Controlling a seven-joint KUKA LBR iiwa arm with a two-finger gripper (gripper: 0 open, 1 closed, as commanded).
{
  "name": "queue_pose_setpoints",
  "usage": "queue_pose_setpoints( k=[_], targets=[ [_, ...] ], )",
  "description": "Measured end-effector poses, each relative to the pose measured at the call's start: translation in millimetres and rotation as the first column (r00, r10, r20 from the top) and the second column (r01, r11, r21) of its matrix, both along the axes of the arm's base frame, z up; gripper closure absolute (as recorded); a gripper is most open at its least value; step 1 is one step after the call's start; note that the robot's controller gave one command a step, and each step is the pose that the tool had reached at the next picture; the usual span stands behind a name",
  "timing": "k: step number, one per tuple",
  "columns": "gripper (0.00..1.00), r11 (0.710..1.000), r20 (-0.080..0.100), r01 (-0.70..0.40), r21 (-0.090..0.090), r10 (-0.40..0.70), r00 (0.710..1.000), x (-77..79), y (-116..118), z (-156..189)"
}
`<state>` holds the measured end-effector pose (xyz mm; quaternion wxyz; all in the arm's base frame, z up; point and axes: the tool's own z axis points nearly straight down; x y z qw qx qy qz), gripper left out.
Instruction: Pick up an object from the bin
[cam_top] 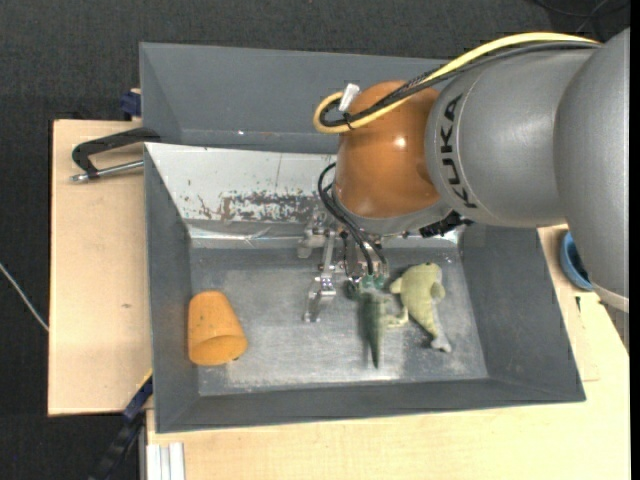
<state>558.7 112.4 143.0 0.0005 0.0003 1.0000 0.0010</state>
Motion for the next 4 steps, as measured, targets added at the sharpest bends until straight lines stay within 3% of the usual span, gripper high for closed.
queue_pose_setpoints(
  k=[1, 2, 3, 4],
  targets=[
    [0.0, 0.998, -0.003, -0.065, -0.006, 0.065, 0.998, 11.3, -80, -31],
    [0.0, 0.996, 0.004, -0.09, 0.0, 0.09, 0.996, 14.9, -147, -72],
    [1.0, 0.996, 0.005, -0.094, -0.001, 0.094, 0.996, 15.6, -144, -70],
    [1.0, 0.938, 0.009, -0.347, -0.006, 0.348, 0.938, -23.9, -173, 58]
  ],
)
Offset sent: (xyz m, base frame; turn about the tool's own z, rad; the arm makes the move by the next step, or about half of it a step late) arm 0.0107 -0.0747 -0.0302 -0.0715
